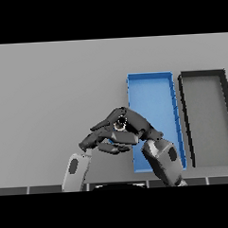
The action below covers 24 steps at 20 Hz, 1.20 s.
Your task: Pick up the blue pipe and place it into the blue bin.
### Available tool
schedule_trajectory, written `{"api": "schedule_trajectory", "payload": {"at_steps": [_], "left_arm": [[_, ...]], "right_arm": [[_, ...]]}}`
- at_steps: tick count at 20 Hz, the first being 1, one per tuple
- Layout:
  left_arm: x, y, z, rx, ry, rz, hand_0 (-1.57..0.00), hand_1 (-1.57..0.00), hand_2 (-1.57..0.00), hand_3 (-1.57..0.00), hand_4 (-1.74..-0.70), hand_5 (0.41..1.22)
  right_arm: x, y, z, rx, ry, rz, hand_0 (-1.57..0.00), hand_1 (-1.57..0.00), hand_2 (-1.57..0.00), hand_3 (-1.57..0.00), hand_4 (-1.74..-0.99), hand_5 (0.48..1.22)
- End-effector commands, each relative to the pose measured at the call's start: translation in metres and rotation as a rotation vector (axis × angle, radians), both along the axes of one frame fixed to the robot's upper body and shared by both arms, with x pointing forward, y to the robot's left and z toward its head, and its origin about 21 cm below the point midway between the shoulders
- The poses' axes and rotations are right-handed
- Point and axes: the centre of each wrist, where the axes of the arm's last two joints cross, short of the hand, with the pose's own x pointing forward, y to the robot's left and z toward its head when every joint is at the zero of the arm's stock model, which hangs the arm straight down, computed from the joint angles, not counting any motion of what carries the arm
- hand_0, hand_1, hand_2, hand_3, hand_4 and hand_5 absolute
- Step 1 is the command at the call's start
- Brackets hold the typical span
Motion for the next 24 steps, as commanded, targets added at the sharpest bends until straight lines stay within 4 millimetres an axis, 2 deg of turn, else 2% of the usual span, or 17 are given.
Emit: {"api": "schedule_trajectory", "payload": {"at_steps": [1, 4, 6, 8, 12, 16, 18, 21, 22, 24], "left_arm": [[-0.001, 0.003, -0.001, 0.010, 0.008, 0.004, -0.01, -0.01, -0.01, -0.01, -0.92, 0.507], [0.000, 0.003, 0.002, 0.025, 0.013, 0.014, 0.00, 0.00, 0.00, 0.00, -0.93, 0.493], [-0.002, 0.005, 0.005, 0.016, 0.003, 0.011, 0.00, 0.00, 0.00, 0.00, -0.92, 0.488], [0.001, 0.007, 0.006, 0.031, -0.002, 0.021, 0.00, 0.00, 0.00, 0.00, -0.92, 0.486], [0.000, 0.009, 0.005, 0.046, -0.008, 0.030, 0.00, 0.00, 0.00, 0.00, -0.89, 0.486], [0.000, 0.011, 0.005, 0.046, -0.018, 0.028, 0.00, 0.00, 0.00, 0.00, -0.89, 0.482], [-0.003, 0.013, 0.004, 0.036, -0.018, 0.025, 0.00, 0.00, 0.00, 0.00, -0.88, 0.482], [0.001, 0.015, 0.007, 0.049, -0.019, 0.043, 0.00, 0.00, 0.00, 0.00, -0.88, 0.483], [-0.001, 0.014, 0.004, 0.052, -0.017, 0.035, 0.00, 0.00, 0.00, 0.00, -0.87, 0.483], [0.000, 0.015, 0.006, 0.042, -0.019, 0.030, 0.00, 0.00, 0.00, 0.00, -0.87, 0.481]], "right_arm": [[0.001, -0.001, 0.012, -0.002, -0.007, 0.001, -1.57, -1.57, -1.57, -1.57, -1.491, 1.221], [0.004, -0.003, 0.054, 0.015, -0.106, 0.003, -1.57, -1.57, -1.57, -1.57, -1.494, 1.221], [0.013, -0.012, 0.079, 0.020, -0.143, -0.023, -1.57, -1.57, -1.57, -1.57, -1.495, 1.221], [0.019, -0.025, 0.100, 0.048, -0.150, -0.136, -1.57, -1.57, -1.57, -1.57, -1.496, 1.221], [0.037, -0.067, 0.115, 0.055, -0.128, -0.380, -1.57, -1.57, -1.57, -1.57, -1.498, 1.221], [0.055, -0.109, 0.087, 0.041, 0.013, -0.542, -1.57, -1.57, -1.57, -1.57, -1.498, 1.221], [0.063, -0.130, 0.059, 0.025, 0.123, -0.631, -1.57, -1.57, -1.57, -1.57, -1.499, 1.221], [0.062, -0.147, 0.013, 0.002, 0.272, -0.738, -1.57, -1.57, -1.57, -1.57, -1.499, 1.221], [0.058, -0.154, 0.004, -0.002, 0.303, -0.762, -1.57, -1.57, -1.57, -1.57, -1.499, 1.221], [0.053, -0.157, -0.025, -0.026, 0.403, -0.806, -1.57, -1.57, -1.57, -1.57, -1.499, 1.221]]}}
